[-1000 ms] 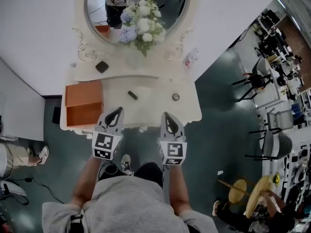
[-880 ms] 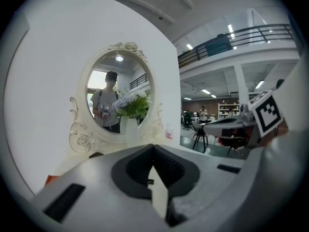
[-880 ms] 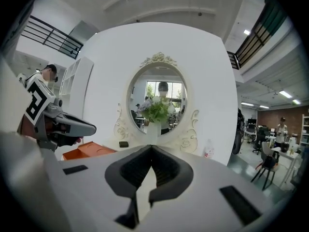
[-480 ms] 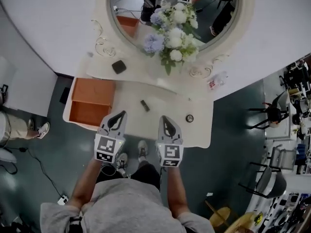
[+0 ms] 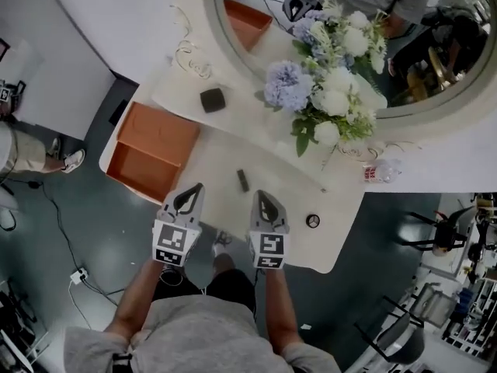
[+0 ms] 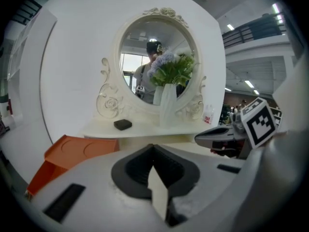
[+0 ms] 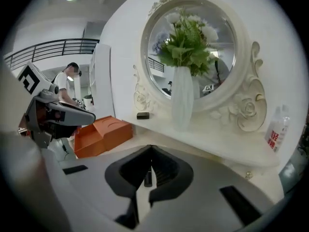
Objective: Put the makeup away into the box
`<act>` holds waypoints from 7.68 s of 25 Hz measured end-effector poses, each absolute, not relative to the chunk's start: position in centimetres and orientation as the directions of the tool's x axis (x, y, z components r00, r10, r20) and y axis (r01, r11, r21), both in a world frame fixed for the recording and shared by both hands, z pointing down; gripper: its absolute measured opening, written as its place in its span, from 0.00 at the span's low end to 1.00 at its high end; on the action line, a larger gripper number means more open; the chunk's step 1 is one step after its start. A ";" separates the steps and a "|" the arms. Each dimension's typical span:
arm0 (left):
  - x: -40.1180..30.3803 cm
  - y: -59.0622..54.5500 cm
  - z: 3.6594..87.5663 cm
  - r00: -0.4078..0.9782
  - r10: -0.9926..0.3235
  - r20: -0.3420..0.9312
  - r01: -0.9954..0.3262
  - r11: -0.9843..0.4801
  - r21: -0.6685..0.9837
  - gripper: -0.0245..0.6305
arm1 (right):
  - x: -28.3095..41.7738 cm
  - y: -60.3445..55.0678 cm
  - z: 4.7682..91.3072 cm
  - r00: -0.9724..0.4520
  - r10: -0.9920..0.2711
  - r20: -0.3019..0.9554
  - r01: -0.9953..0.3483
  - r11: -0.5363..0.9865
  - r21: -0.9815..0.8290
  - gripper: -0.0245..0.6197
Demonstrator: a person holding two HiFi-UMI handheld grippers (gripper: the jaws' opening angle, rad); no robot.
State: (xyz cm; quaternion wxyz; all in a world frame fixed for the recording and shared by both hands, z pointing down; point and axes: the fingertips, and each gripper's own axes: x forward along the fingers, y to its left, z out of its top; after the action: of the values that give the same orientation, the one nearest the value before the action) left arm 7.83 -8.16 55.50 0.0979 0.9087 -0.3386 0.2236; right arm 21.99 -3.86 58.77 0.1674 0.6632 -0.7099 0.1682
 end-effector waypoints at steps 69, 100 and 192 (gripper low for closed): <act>-19.1 -9.2 52.4 0.163 -0.886 0.433 -0.978 -0.204 -0.050 0.04 | -6.9 -14.7 56.0 -0.628 -0.610 0.483 -0.704 0.710 -0.019 0.19; -30.4 -11.2 62.4 0.074 -0.828 0.555 -0.996 -0.036 0.079 0.04 | -21.0 -18.2 70.0 -0.623 -0.239 0.745 -0.466 0.878 -0.108 0.20; 3.2 -26.6 52.2 0.669 -0.653 0.355 -0.684 -0.728 -0.050 0.04 | 13.7 -27.5 57.2 -0.211 -0.857 0.470 -0.977 0.202 -0.070 0.48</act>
State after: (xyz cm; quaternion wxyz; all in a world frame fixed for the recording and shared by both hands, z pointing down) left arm 3.19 -26.60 52.18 0.0438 0.9125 -0.3663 0.1769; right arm 13.67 -27.52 57.21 0.1666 0.6055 -0.7572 0.1795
